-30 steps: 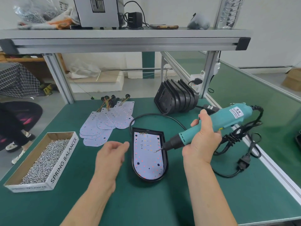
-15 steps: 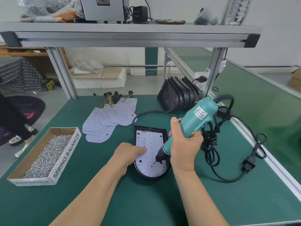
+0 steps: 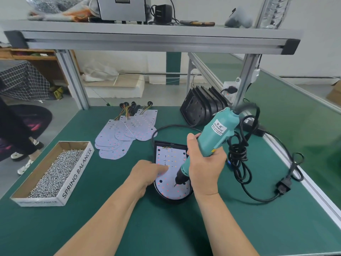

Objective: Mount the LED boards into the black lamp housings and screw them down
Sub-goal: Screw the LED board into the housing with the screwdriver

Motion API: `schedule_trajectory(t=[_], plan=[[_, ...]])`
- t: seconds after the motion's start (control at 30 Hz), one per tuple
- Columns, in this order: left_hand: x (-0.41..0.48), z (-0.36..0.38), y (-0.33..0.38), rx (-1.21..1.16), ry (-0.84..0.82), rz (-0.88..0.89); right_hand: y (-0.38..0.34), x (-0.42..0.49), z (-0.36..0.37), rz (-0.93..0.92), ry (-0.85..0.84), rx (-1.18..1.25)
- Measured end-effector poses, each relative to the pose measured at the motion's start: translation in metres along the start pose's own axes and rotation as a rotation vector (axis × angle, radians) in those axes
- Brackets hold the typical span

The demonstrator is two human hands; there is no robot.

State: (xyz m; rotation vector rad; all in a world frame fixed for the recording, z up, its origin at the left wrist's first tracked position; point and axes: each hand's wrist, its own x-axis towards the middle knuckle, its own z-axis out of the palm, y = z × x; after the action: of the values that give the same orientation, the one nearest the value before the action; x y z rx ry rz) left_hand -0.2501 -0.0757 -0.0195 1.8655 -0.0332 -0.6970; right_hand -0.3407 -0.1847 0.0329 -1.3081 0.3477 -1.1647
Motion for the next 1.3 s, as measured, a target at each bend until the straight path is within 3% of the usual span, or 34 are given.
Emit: schedule_trajectory(t=[0.97,1.3], plan=[[0.001,0.005,0.000,0.002,0.060,0.002,0.006,0.000,0.007,0.002,-0.147,0.004],[-0.003,0.000,0.004,0.025,0.025,-0.013,-0.003,-0.003,-0.005,0.027,-0.035,0.019]])
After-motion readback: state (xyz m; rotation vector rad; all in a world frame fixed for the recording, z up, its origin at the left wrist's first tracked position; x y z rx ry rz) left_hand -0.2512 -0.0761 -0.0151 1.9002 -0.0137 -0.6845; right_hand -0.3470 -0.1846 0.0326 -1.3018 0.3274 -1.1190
